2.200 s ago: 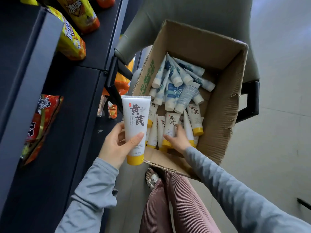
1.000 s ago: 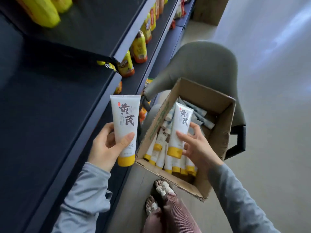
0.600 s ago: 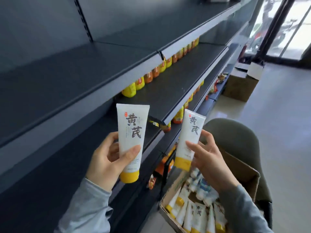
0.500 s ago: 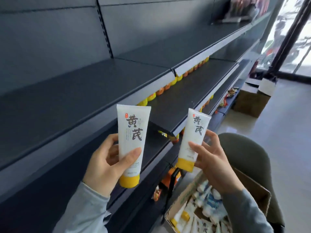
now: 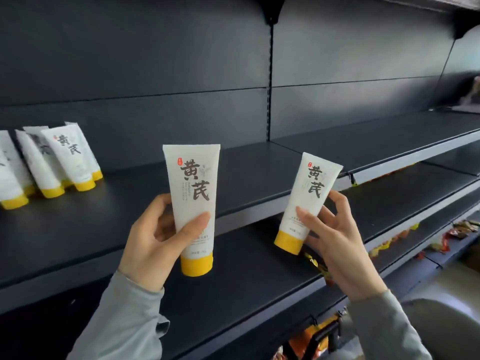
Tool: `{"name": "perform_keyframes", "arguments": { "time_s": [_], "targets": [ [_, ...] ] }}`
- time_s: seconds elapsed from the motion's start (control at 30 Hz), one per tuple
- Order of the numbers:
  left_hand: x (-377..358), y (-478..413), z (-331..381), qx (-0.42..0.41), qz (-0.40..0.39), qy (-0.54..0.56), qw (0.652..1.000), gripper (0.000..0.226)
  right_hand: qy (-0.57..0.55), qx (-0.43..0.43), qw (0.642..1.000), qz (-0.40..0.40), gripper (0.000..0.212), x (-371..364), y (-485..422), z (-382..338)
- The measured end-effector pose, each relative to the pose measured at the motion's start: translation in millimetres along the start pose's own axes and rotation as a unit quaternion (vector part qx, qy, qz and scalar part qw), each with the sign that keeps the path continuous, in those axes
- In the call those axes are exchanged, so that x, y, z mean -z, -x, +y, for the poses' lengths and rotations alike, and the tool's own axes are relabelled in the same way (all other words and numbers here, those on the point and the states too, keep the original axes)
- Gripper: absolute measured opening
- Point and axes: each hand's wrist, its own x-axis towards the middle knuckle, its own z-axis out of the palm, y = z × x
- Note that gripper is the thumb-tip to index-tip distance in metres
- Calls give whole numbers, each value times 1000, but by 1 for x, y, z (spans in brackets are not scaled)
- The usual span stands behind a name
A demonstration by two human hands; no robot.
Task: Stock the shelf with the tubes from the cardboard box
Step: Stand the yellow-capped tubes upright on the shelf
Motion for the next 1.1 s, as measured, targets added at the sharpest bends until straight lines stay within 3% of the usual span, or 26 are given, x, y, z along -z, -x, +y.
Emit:
{"name": "perform_keyframes", "arguments": {
  "time_s": [0.27, 0.4, 0.57, 0.87, 1.1],
  "targets": [
    [75, 0, 17, -30, 149, 12, 988, 36, -30, -7, 996, -80, 46, -69, -26, 3],
    [127, 2, 22, -45, 237, 26, 970, 25, -51, -19, 992, -113, 50, -109, -36, 8],
    [190, 3, 25, -72, 317, 27, 945, 29, -21, -20, 988, -151, 50, -161, -46, 21],
    [259, -7, 21, -76, 327, 6, 942, 32, 7, -14, 988, -154, 31, -263, -72, 48],
    [295, -4, 16, -78, 327, 0, 942, 32, 61, 1, 978, -197, 35, -337, -80, 73]
  ]
}}
